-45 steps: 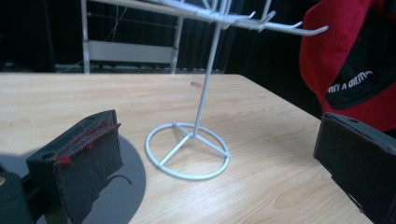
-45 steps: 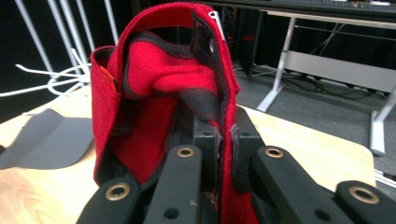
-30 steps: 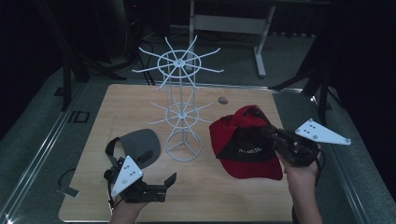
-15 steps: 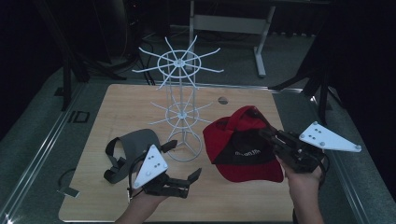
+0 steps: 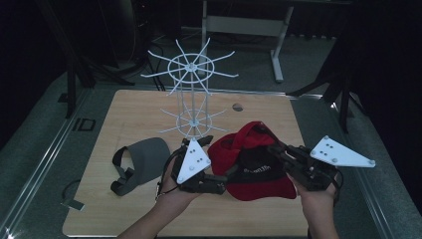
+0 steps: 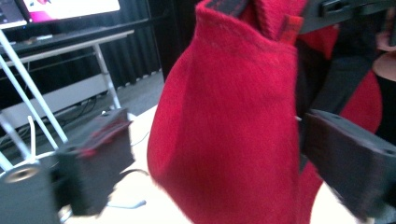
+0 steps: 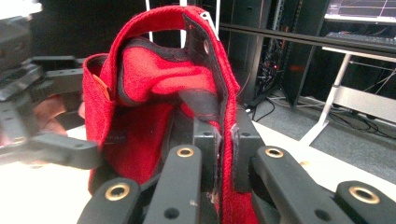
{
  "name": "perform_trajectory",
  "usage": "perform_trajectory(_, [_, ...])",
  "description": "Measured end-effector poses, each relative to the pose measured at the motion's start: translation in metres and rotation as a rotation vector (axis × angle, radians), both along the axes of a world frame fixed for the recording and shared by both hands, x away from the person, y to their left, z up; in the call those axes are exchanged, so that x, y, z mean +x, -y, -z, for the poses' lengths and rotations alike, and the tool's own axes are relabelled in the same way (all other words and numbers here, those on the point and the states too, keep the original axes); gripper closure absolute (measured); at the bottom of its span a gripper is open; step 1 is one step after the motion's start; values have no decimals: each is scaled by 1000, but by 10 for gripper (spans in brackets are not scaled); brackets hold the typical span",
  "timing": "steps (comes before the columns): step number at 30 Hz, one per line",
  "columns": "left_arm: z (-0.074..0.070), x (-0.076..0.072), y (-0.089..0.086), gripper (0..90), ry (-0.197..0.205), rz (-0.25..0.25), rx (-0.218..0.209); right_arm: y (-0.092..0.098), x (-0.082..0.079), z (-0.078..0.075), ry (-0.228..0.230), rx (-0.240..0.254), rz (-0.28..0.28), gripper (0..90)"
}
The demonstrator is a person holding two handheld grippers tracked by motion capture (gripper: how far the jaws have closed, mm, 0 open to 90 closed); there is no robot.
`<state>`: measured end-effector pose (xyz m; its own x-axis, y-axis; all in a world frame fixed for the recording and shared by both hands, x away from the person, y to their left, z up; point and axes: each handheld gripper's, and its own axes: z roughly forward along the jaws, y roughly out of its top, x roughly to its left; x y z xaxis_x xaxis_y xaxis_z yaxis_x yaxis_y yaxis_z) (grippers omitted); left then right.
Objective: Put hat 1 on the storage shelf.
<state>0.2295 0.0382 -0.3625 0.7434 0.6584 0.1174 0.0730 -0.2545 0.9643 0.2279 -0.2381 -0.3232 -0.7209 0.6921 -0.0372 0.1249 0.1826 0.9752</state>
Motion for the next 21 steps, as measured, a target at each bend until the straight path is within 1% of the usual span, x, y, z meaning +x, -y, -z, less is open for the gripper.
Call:
perform_trajectory(1, [0,1,2,152,1,-5,9,-1,0,1,-2,4,-6,842])
perform_trajectory(2, [0,1,4,176,2,-2,28,-1,0,1,-1,2,-8,841])
perform_trajectory(3, [0,1,5,204,3,-1,33,-2,-1,1,0,-1,-6,841])
perform_trajectory(5, [0,1,8,290,8,0,47,-2,-1,1,1,1,-7,841])
perform_trajectory(7, [0,0,8,356,21,-10,44,-1,-1,2,0,2,-3,841])
perform_trajectory(10, [-1,1,9,514,27,-22,34,0,-1,2,1,3,-1,841])
perform_trajectory(12, [-1,1,9,620,29,-28,39,0,-2,3,-5,5,-2,841])
perform_trajectory(13, [-2,2,10,680,32,-43,53,0,-2,4,-3,0,-2,841])
perform_trajectory(15, [-2,3,11,769,31,-51,61,0,-2,4,-6,2,-4,841])
perform_trajectory(16, [-2,4,12,769,25,-58,68,0,-2,4,-8,0,-4,841])
perform_trajectory(17, [-3,4,13,827,24,-57,77,-1,-2,6,-9,-2,-3,841])
perform_trajectory(18, [-3,4,14,841,28,-63,83,-1,-2,7,-11,-2,-6,841])
perform_trajectory(21, [-5,5,16,859,32,-62,94,1,-3,9,-21,2,-7,841])
